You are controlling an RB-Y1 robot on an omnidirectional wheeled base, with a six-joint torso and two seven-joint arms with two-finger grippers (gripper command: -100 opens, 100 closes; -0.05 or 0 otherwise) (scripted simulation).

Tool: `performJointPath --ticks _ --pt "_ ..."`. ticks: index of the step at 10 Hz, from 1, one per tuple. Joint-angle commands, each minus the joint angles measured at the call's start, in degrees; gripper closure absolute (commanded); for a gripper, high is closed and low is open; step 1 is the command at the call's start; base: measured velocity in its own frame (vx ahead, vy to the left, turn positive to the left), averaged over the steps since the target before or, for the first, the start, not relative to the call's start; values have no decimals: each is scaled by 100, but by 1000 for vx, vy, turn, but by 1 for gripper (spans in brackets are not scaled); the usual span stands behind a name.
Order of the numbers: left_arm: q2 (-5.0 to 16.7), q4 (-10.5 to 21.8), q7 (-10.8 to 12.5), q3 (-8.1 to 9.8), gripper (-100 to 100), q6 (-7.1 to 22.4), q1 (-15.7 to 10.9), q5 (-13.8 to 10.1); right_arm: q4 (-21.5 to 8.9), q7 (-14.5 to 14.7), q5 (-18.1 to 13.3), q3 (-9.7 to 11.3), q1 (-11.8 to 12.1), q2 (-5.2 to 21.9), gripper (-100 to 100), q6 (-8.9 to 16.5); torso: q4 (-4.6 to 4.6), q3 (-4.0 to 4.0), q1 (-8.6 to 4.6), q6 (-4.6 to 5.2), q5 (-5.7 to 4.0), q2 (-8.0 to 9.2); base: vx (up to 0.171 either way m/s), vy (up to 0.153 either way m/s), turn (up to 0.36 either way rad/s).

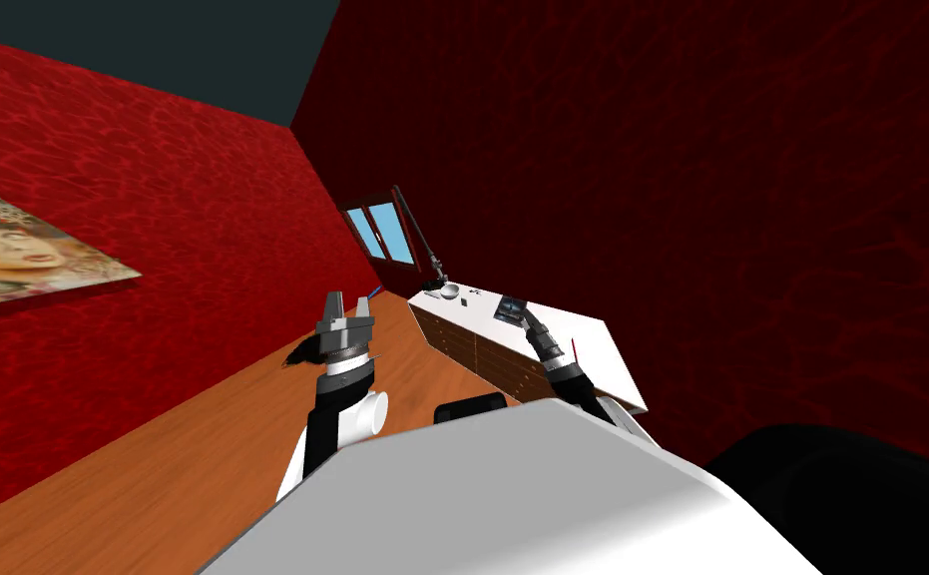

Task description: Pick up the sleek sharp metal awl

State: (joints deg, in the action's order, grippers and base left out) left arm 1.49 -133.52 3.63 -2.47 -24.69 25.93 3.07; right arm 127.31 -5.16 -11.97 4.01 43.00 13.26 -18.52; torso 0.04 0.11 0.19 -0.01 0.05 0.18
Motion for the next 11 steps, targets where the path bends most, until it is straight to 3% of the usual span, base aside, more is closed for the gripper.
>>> performJointPath --ticks 1,4,5,7,8,11 --pt "0 0 0 0 0 0 0 0 -119 -80 -164 21 275 122 -100 141 0 0 0 0 0 0 -20 61 400" --pt "0 0 0 1 0 0 1 0 -414 -224 -458 -31 786 429 -100 342 -2 -5 -9 1 -2 -9 5 49 412" --pt "1 0 0 1 0 0 1 0 -414 -224 -458 -31 786 429 -100 342 -2 -7 -14 2 -3 -12 11 22 331" --pt "1 0 0 1 0 0 1 0 -644 -306 -660 -104 1116 668 -100 475 -2 -7 -21 1 -5 -13 21 13 434" --pt "1 0 0 1 0 0 1 0 -644 -306 -660 -104 1116 668 -100 475 -3 -9 -25 2 -5 -17 23 1 173" --pt "1 0 0 2 0 0 2 0 -1037 -401 -957 -273 1567 1084 -100 663 -4 -11 -34 3 -7 -20 37 -9 411"
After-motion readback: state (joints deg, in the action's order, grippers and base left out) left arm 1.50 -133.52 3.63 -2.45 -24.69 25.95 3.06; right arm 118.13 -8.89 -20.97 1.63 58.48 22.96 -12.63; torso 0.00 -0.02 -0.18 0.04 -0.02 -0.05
